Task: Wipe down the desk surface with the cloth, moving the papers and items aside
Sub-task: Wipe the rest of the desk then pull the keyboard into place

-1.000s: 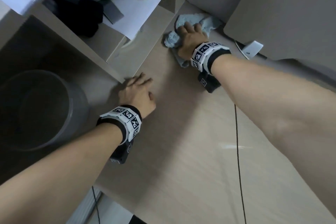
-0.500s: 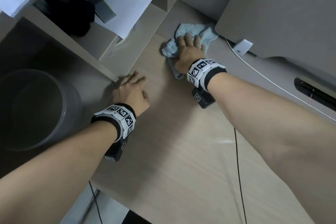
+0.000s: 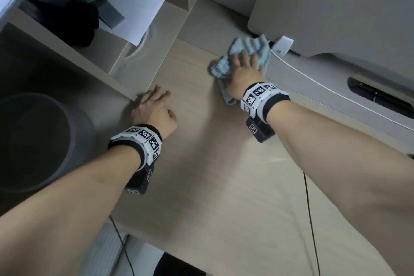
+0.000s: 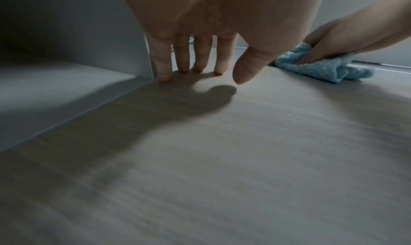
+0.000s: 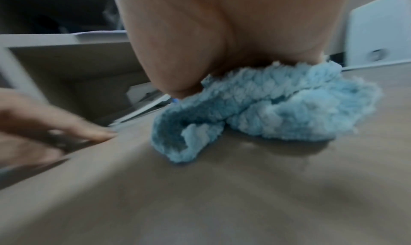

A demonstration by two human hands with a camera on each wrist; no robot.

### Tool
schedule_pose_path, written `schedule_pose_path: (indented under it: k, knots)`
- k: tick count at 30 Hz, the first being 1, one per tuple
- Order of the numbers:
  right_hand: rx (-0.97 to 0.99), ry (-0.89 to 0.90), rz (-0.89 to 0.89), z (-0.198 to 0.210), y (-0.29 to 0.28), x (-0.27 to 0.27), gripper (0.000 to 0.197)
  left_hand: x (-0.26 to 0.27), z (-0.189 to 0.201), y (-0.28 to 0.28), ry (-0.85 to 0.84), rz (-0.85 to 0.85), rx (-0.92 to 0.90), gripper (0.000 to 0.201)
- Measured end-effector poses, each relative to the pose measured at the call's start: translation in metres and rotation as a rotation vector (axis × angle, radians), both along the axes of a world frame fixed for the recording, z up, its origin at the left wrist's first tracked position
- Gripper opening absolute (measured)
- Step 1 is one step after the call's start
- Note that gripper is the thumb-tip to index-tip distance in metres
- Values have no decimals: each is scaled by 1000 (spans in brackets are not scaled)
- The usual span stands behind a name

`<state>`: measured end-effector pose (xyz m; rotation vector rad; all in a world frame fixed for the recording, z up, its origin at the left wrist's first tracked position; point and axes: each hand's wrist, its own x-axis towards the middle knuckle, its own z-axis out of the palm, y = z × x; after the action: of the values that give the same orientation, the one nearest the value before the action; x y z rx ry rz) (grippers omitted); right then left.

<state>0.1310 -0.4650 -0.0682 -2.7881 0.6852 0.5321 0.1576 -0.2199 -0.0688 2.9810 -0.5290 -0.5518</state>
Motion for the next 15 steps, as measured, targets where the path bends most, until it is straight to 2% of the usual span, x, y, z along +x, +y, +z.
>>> schedule_pose_path:
  k: [2,4,6,8,11,13,15]
  knots:
    - [61,-16,186,3,22,-6,89,0,-1,0,-9,-9,0,60]
    - [111,-3,279,3,25,-24,86,1,-1,-1,-6,-15,-4,59]
    - [120,-18,217,2,7,-46,83,2,0,-1,3,-13,-5,58]
    - [78,-26,74,0,-21,-61,81,2,2,-2,2,-19,-3,57]
    - [59,18,-81,1,-34,-58,79,1,3,-2,-5,-18,-16,58]
    - [64,26,-76,4,-13,-47,82,0,4,-3,5,-2,-26,60]
    - [91,4,69,3,21,-45,86,0,4,-3,8,12,-27,61]
